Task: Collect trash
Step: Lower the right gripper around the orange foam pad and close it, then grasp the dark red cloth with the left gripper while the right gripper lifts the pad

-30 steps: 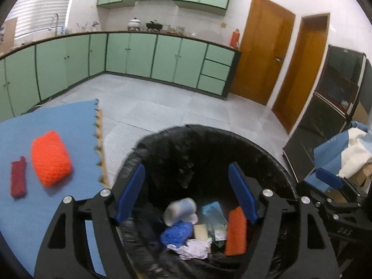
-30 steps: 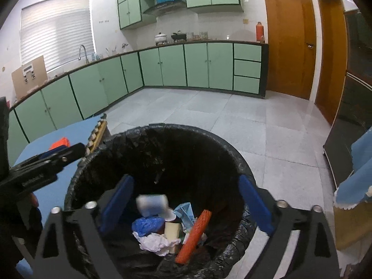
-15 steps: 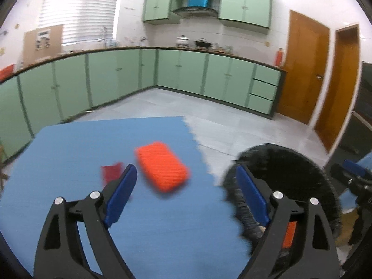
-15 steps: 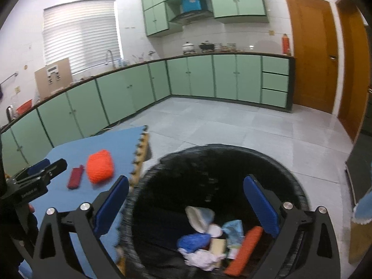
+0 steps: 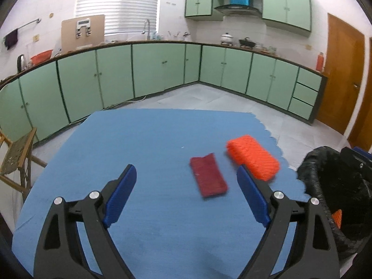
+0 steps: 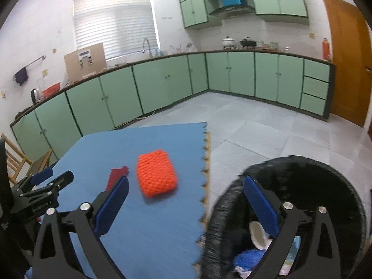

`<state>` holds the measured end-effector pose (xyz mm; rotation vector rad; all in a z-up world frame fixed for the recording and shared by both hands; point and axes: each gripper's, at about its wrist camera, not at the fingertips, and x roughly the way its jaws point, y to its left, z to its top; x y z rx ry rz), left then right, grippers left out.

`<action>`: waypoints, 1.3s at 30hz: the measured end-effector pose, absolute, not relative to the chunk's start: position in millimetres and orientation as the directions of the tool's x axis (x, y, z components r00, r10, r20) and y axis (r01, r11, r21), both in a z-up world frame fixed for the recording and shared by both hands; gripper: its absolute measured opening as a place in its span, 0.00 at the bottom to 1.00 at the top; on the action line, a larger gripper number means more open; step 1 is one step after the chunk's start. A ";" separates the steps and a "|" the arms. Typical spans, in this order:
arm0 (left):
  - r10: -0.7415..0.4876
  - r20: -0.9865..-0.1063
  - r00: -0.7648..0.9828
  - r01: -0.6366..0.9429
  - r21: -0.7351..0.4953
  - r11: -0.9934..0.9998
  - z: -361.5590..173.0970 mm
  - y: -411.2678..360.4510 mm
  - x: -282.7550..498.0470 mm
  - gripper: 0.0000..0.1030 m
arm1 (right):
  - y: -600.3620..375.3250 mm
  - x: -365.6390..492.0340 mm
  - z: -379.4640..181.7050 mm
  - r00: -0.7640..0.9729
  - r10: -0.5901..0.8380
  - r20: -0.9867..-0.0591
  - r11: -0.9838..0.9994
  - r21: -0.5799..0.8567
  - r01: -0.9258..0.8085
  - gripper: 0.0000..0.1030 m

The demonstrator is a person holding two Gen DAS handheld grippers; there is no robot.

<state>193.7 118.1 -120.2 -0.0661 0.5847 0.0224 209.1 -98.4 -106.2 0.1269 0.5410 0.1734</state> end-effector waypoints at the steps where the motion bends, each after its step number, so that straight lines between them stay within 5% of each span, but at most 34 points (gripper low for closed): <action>1: 0.007 -0.555 0.832 -0.046 -0.056 0.997 -122.0 120.1 196.0 0.83 | -93.5 213.2 -107.8 0.841 0.203 -0.502 0.977 0.163 -0.138 0.94; 22: 0.060 -0.620 0.782 -0.111 -0.044 0.993 -152.1 149.0 238.3 0.83 | -36.8 308.6 -173.8 0.732 0.229 -0.641 0.973 0.151 -0.172 0.89; 39: 0.025 -0.636 0.771 -0.081 -0.059 0.995 -156.3 133.4 245.9 0.83 | -37.0 311.0 -184.6 0.681 0.283 -0.675 0.959 0.192 -0.209 0.44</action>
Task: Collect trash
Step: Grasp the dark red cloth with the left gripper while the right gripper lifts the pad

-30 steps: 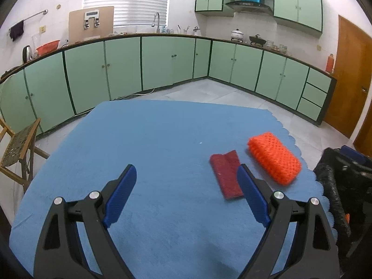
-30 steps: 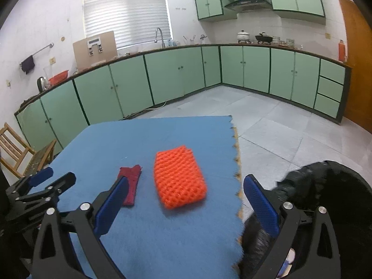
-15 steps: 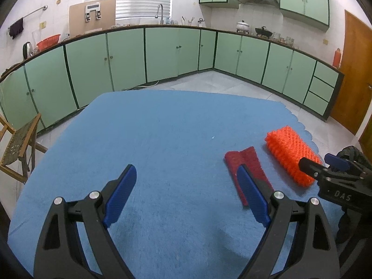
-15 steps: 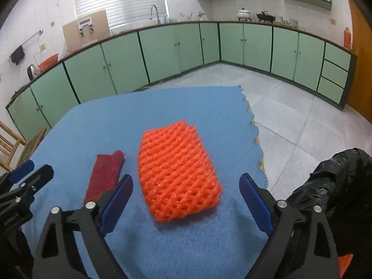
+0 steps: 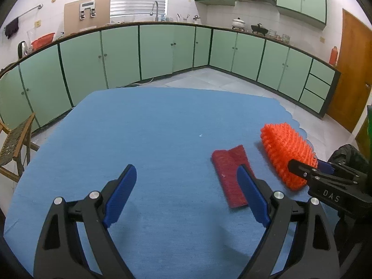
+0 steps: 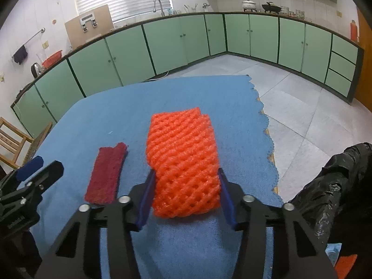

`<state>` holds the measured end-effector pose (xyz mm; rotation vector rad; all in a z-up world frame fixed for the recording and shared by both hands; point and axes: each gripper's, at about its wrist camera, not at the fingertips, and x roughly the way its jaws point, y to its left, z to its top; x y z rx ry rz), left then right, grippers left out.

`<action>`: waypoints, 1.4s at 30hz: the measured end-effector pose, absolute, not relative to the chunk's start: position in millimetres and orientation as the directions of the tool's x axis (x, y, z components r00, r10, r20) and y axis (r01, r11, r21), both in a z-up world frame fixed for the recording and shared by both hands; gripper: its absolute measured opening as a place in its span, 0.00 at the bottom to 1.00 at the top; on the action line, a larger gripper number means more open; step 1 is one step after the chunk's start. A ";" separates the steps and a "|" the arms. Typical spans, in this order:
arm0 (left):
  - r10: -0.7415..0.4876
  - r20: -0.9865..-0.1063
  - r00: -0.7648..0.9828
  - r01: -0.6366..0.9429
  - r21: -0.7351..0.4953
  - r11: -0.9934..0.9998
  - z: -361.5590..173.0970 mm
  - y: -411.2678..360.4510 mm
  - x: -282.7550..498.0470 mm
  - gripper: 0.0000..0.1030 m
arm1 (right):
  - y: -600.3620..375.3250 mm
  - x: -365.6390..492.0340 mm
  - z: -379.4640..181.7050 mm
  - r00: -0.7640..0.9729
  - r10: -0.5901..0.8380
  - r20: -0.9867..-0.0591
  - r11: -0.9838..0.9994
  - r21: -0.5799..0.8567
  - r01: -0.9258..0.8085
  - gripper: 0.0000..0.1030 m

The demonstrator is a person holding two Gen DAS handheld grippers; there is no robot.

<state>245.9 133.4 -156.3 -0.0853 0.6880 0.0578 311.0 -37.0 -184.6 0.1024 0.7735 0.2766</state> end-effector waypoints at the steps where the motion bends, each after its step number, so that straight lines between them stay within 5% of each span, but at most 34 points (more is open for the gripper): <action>1: 0.021 -0.638 0.770 -0.077 -0.060 0.995 -156.5 130.5 246.6 0.83 | -38.0 309.9 -183.8 0.685 0.286 -0.670 0.958 0.194 -0.211 0.37; 6: -0.003 -0.650 0.760 -0.055 -0.068 0.996 -157.1 119.7 249.3 0.83 | -42.6 307.2 -181.2 0.689 0.302 -0.659 0.953 0.209 -0.218 0.19; 20: -0.013 -0.710 0.704 -0.040 -0.058 0.997 -175.8 84.1 270.9 0.82 | -65.4 302.0 -174.8 0.711 0.280 -0.646 0.960 0.207 -0.190 0.17; 27: -0.011 -0.783 0.622 -0.028 -0.036 0.999 -191.6 77.3 289.7 0.62 | -63.8 304.0 -176.0 0.709 0.288 -0.644 0.957 0.223 -0.187 0.17; 29: -0.026 -0.779 0.627 -0.013 -0.044 0.999 -190.7 77.2 289.4 0.47 | -64.0 304.2 -176.1 0.709 0.289 -0.643 0.956 0.227 -0.183 0.17; 42: -0.044 -0.705 0.708 -0.018 -0.080 0.997 -164.3 86.7 264.6 0.44 | -70.2 294.3 -168.0 0.719 0.299 -0.627 0.953 0.230 -0.195 0.17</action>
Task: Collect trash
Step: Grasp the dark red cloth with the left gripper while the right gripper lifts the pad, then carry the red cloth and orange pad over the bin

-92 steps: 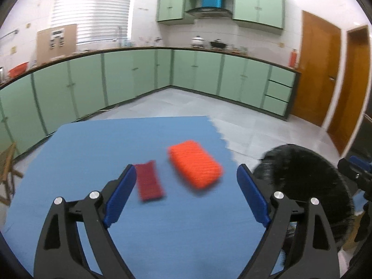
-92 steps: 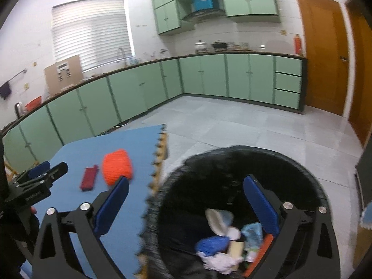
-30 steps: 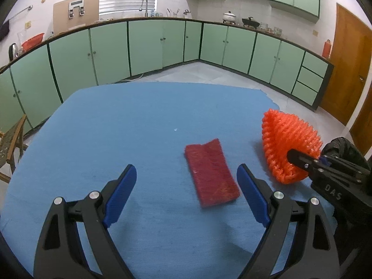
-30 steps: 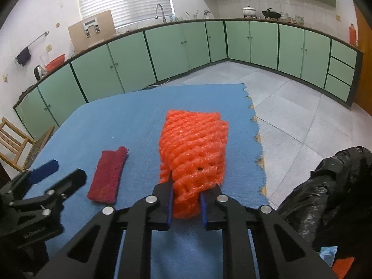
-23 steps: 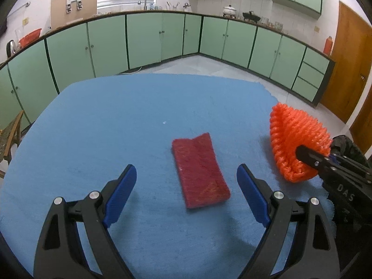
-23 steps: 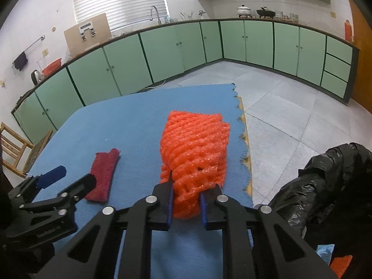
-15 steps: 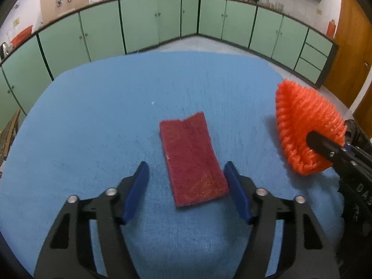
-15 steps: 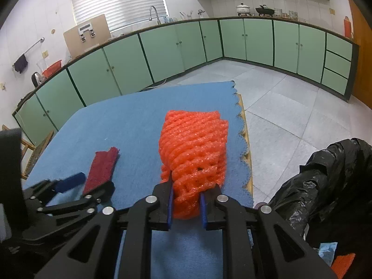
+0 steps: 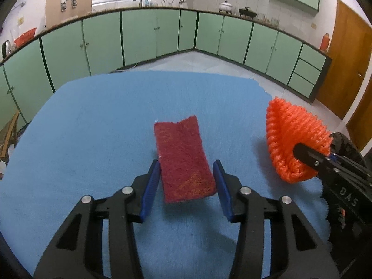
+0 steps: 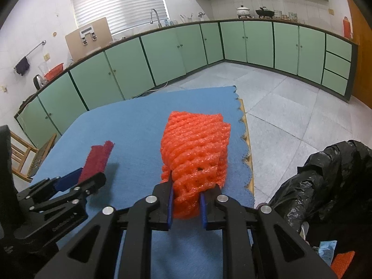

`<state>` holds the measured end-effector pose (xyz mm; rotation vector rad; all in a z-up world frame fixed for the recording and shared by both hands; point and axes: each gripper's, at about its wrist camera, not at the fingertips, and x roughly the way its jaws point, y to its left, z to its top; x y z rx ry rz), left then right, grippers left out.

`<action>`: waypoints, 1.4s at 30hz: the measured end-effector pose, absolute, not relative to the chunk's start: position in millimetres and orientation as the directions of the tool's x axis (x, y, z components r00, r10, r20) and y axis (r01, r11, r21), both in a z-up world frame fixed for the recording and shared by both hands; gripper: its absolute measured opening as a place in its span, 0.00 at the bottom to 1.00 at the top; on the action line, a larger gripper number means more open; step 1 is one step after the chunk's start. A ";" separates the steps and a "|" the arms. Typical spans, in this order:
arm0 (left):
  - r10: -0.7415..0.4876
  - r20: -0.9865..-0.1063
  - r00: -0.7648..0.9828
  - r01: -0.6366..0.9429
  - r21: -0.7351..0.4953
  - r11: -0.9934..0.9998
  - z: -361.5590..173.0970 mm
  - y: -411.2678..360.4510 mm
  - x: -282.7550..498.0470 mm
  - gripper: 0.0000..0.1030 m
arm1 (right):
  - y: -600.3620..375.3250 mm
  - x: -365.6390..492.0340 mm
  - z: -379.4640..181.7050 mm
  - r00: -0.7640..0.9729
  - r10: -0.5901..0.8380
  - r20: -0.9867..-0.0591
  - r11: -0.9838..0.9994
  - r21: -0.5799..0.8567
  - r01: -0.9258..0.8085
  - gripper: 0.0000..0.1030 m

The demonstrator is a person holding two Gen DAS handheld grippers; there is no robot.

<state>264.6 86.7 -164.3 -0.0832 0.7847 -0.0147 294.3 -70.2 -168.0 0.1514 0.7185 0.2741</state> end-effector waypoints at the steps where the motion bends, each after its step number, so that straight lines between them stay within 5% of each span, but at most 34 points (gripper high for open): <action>1: -0.041 -0.701 0.712 -0.019 -0.078 0.997 -162.0 85.6 262.4 0.44 | -69.7 292.7 -166.0 0.721 0.300 -0.625 0.953 0.230 -0.197 0.17; 23: -0.045 -0.616 0.786 -0.020 -0.098 0.995 -105.7 73.8 207.6 0.44 | -90.4 235.5 -118.4 0.770 0.296 -0.565 0.954 0.208 -0.214 0.17; 42: -0.172 -0.554 0.815 0.133 -0.110 0.985 -64.8 6.4 154.8 0.44 | -151.7 150.5 -67.7 0.836 0.208 -0.509 0.975 0.174 -0.137 0.17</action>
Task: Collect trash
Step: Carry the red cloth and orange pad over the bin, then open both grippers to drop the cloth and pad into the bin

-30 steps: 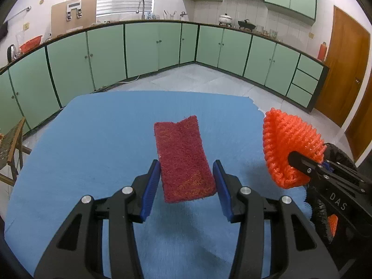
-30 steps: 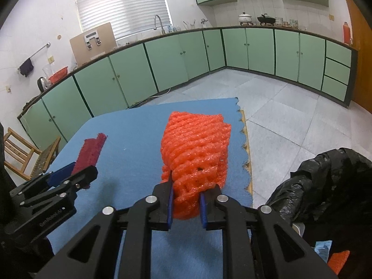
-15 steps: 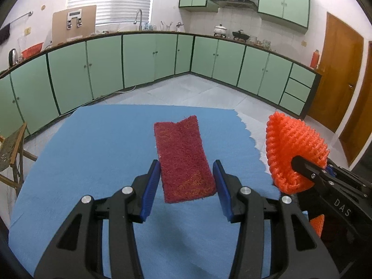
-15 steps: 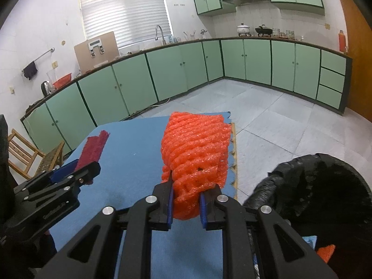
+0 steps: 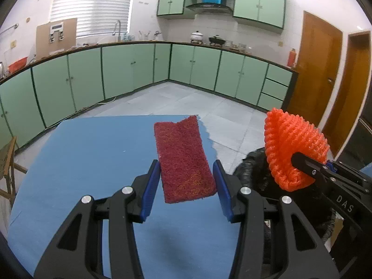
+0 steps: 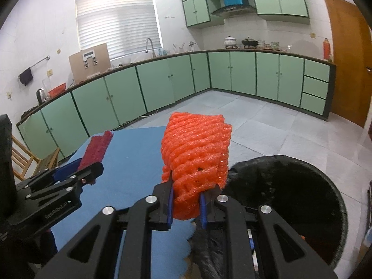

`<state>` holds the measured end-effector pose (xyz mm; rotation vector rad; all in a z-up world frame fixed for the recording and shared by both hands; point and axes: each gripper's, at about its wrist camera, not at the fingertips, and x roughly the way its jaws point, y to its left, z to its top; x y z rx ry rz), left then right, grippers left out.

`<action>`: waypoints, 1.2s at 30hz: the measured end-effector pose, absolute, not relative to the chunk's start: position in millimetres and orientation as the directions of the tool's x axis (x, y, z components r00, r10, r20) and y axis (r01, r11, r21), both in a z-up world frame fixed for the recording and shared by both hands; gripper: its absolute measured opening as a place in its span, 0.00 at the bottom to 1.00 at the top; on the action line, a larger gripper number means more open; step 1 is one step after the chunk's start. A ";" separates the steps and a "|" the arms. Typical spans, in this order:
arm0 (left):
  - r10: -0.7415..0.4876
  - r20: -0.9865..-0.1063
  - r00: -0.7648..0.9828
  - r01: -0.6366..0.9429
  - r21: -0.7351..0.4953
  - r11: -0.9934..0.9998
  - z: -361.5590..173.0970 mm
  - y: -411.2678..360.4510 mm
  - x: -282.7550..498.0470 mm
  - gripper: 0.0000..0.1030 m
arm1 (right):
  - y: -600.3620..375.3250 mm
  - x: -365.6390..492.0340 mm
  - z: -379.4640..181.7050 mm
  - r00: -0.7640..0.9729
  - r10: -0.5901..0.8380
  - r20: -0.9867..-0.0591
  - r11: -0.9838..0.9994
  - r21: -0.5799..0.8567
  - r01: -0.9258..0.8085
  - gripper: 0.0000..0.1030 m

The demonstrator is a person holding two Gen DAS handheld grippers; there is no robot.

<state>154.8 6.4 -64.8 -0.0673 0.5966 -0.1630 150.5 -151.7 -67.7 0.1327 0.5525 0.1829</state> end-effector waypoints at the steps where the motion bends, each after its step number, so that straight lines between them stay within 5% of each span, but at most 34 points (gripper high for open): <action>1: -0.178 -0.552 0.814 0.141 -0.110 0.984 -63.6 2.2 153.7 0.44 | -154.7 147.7 -66.9 0.837 0.203 -0.508 0.976 0.174 -0.131 0.17; 36: -0.425 -0.585 0.691 0.462 -0.095 0.882 -123.8 -175.4 156.0 0.44 | -301.9 103.3 -115.0 0.812 -0.029 -0.583 0.976 0.161 0.150 0.17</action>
